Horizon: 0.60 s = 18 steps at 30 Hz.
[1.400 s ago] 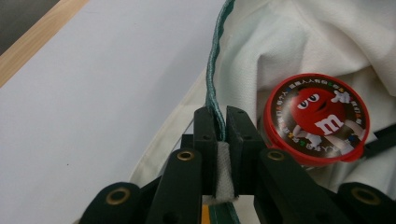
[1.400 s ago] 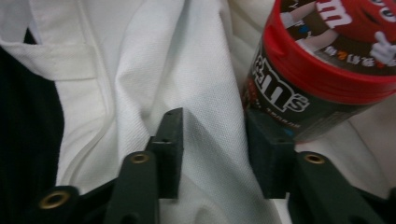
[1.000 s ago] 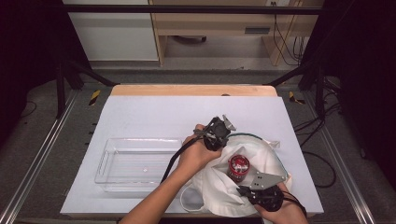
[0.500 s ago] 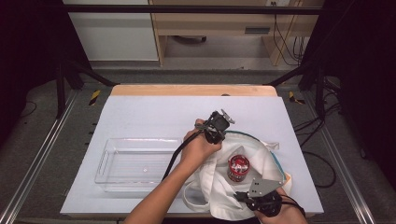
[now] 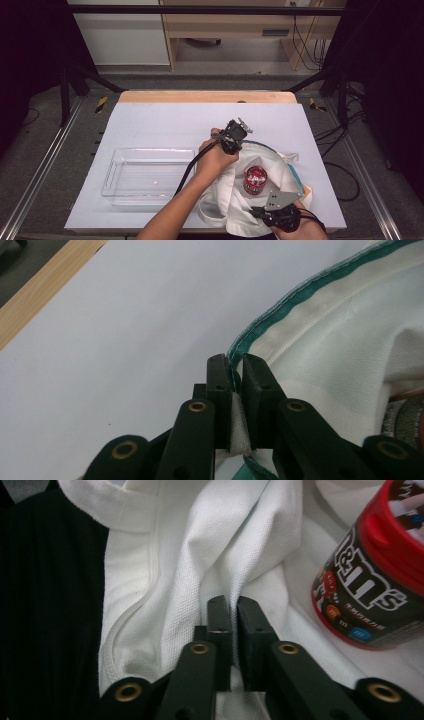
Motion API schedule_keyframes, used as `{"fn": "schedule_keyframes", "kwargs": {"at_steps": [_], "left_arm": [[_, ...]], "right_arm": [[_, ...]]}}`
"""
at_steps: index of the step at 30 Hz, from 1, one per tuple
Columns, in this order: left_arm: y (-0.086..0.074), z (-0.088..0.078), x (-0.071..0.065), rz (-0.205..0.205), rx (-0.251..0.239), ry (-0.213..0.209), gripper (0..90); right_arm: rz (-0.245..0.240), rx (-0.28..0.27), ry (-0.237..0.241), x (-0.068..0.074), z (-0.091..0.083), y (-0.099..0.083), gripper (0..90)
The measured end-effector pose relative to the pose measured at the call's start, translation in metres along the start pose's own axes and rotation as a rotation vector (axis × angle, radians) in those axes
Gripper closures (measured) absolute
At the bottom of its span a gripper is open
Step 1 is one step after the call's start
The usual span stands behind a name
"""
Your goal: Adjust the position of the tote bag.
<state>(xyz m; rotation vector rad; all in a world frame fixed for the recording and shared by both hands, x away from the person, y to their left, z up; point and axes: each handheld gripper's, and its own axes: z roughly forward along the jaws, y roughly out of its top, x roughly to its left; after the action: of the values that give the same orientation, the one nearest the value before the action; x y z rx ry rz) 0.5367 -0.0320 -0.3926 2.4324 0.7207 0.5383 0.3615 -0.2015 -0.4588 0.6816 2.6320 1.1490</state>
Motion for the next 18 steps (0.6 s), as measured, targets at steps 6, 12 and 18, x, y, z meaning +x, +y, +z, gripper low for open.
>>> {"fn": "schedule_keyframes", "kwargs": {"at_steps": [6, 12, 18], "left_arm": [[-0.009, -0.022, -0.004, -0.021, -0.108, -0.029, 58.3], [-0.028, -0.061, -0.004, -0.049, -0.233, -0.047, 42.4], [-0.049, -0.098, 0.005, -0.076, -0.281, -0.059, 35.3]], "right_arm": [[0.02, 0.002, -0.048, 0.001, -0.008, 0.008, 60.9], [0.097, 0.012, -0.144, -0.004, -0.027, 0.025, 42.1], [0.104, 0.04, -0.218, -0.015, -0.037, 0.053, 34.4]]}}
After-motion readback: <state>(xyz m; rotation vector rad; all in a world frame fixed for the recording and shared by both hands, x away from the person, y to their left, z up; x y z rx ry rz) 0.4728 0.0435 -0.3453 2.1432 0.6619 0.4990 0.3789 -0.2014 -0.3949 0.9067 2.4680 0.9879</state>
